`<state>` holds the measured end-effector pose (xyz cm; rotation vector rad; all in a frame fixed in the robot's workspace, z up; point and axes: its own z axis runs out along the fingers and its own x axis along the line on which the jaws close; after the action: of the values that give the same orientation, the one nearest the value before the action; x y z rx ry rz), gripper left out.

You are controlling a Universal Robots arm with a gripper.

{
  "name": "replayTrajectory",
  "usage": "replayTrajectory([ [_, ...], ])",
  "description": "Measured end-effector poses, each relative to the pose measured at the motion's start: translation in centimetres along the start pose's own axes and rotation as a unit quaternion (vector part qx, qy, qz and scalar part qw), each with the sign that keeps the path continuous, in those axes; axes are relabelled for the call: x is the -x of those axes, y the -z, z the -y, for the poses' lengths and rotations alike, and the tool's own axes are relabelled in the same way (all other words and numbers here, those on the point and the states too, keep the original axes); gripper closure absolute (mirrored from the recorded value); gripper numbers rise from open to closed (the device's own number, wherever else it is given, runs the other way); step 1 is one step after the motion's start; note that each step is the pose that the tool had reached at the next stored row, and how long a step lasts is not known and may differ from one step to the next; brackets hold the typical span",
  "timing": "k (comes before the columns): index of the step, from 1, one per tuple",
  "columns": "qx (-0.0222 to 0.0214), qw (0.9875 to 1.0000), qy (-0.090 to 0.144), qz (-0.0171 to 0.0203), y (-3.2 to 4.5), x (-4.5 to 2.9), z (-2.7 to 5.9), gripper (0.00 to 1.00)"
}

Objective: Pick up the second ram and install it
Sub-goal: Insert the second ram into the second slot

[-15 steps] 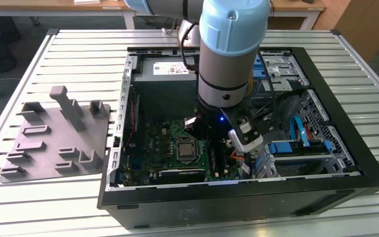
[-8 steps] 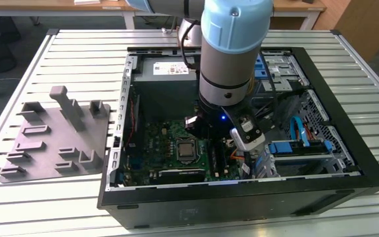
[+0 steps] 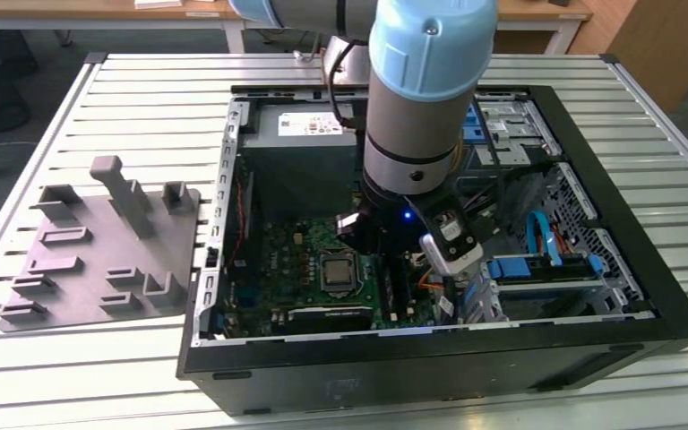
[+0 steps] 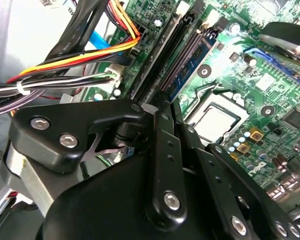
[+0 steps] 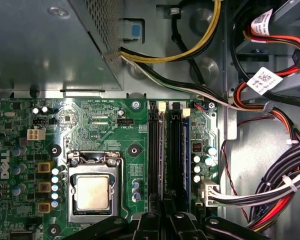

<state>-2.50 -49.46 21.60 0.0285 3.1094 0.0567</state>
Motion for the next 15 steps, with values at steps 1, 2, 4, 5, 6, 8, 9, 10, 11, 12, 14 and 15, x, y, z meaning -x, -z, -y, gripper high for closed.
replayTrajectory([
  [1,-0.0003,1.0000,0.001,-0.0003,-0.02,0.00,0.00,0.86],
  [2,-0.0006,1.0000,0.002,-0.0005,-0.03,0.02,0.00,0.86],
  [4,-0.0014,1.0000,0.003,-0.0006,-0.04,0.03,0.00,0.86],
  [5,-0.0017,1.0000,0.003,-0.0005,-0.03,0.04,0.00,0.86],
  [6,-0.0020,1.0000,0.004,-0.0005,0.00,0.04,0.00,0.86],
  [8,-0.0026,1.0000,0.004,-0.0005,0.14,0.04,-0.01,0.86],
  [9,-0.0026,1.0000,0.004,-0.0005,0.13,0.04,-0.01,0.86],
  [10,-0.0026,1.0000,0.004,-0.0005,0.13,0.04,-0.01,0.86],
  [11,-0.0026,1.0000,0.004,-0.0005,0.13,0.04,-0.01,0.86],
  [12,-0.0026,1.0000,0.005,-0.0008,0.12,0.03,-0.01,0.86],
  [14,-0.0026,1.0000,0.008,-0.0015,0.08,0.04,0.00,0.86],
  [15,-0.0025,0.9999,0.011,-0.0018,0.06,0.05,0.00,0.86],
])
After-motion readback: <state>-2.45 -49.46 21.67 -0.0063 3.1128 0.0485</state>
